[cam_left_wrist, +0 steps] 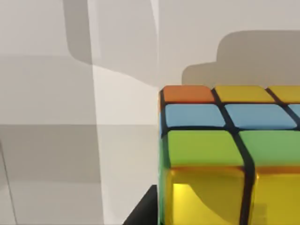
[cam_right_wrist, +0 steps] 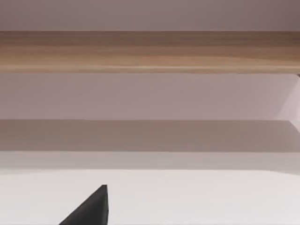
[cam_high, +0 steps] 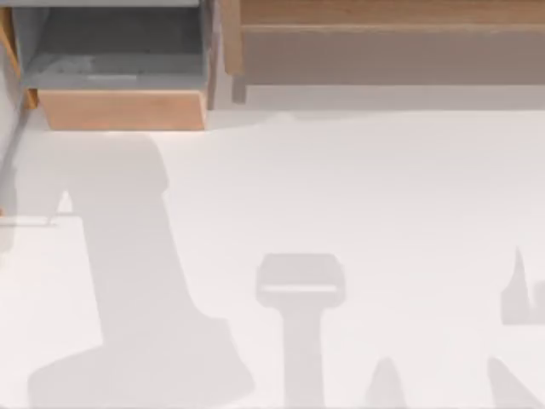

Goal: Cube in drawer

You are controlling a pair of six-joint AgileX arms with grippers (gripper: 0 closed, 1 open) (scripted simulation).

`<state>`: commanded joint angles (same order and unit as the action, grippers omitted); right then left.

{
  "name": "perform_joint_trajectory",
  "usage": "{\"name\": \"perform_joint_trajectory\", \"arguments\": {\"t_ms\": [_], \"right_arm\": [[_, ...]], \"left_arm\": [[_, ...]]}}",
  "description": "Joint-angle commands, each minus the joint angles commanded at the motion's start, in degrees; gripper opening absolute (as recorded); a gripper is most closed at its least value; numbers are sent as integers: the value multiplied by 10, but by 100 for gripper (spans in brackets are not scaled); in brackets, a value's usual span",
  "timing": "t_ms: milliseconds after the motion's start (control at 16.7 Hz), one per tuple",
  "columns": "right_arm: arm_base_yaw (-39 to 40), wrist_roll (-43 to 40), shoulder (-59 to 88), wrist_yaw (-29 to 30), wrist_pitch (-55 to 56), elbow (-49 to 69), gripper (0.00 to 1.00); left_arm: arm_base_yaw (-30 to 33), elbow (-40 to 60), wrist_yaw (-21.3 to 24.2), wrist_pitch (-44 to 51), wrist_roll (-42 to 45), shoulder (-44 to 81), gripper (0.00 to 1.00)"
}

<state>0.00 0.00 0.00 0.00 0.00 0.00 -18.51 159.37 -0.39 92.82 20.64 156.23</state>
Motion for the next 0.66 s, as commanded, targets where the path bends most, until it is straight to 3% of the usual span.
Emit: {"name": "perform_joint_trajectory", "arguments": {"t_ms": [300,660], "right_arm": [[0,0,0,0,0,0,100],[0,0,0,0,0,0,100]], "left_arm": [[0,0,0,0,0,0,98],[0,0,0,0,0,0,100]]}}
